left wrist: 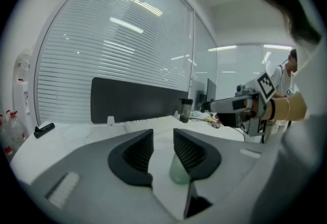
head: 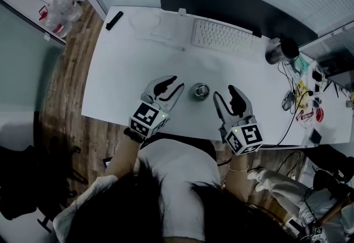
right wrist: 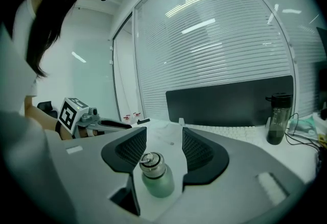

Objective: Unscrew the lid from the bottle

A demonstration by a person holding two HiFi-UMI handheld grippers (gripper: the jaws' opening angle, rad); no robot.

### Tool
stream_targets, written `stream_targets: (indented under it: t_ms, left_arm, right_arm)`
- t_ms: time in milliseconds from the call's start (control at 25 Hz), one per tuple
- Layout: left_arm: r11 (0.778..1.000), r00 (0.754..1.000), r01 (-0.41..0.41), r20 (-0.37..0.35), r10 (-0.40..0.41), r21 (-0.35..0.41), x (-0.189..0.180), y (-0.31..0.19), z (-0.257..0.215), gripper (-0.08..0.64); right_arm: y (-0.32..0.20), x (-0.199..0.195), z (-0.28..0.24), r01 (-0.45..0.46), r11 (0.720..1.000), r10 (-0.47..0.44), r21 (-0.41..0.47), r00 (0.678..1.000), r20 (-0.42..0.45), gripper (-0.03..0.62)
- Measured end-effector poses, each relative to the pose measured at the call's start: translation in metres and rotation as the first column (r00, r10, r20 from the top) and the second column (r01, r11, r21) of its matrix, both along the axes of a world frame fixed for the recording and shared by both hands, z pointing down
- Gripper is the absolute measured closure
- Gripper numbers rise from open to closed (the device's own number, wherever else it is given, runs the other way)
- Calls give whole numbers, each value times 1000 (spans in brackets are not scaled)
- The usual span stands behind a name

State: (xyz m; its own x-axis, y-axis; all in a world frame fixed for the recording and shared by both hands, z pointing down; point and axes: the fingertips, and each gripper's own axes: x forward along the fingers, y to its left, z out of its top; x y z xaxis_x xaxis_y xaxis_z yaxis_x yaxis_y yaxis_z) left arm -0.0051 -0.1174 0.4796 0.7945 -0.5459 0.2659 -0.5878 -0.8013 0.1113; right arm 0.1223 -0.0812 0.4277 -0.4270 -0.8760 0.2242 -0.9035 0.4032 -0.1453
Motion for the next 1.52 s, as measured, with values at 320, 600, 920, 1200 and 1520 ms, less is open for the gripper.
stream_targets:
  t_ms: [320,600,920,1200,1520]
  left_arm:
    - [991,991,-130,11,131,-38,13,14,21,339]
    - [953,953,-293,58,297,-72,35,35,48,267]
    - [909,906,-406,89,414,-95,54,44,80,207]
    - [879,875,-466,93,475,-103,70,41,93,173]
    - [862,857,-499,99,506,-94,84,41,97,173]
  right_arm:
    - [3,-10,21,23,998,-23,-51,1000,0,356]
    - [1,-24,39,51,995,-52,-80,999,-9,345]
    - [-4,-39,56,99,989,-102,-107,995,-22,341]
    - [-14,-52,69,129,983,-135,-130,990,-36,336]
    - [-23,-57,74,143,980,-151,-139,988,-43,336]
